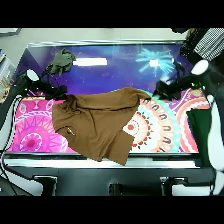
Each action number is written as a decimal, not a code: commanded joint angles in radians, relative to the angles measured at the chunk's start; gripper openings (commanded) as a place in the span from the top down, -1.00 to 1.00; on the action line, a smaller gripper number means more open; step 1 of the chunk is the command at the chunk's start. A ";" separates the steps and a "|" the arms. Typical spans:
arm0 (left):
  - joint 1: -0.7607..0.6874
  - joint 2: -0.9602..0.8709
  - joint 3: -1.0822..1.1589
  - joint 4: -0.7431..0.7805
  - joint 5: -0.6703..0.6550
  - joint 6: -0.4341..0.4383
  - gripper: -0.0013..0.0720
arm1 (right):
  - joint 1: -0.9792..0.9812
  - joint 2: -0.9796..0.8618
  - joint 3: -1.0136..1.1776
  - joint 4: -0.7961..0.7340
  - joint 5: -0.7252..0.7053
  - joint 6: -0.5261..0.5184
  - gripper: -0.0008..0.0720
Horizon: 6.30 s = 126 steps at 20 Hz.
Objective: Fold the clothes and pants, and hang the long-sleeved shirts on hangers.
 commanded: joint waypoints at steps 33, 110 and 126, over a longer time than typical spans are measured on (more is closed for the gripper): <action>0.159 0.196 0.015 -0.021 -0.162 0.008 0.91 | 0.143 0.639 -0.513 0.155 -0.555 0.138 0.89; 0.095 0.028 -0.107 -0.065 -0.197 -0.007 0.91 | -0.162 0.166 -0.175 -0.142 -0.351 0.079 0.89; 0.005 0.024 -0.107 -0.066 -0.156 -0.012 0.91 | -0.236 0.015 0.058 0.046 0.034 -0.052 -0.19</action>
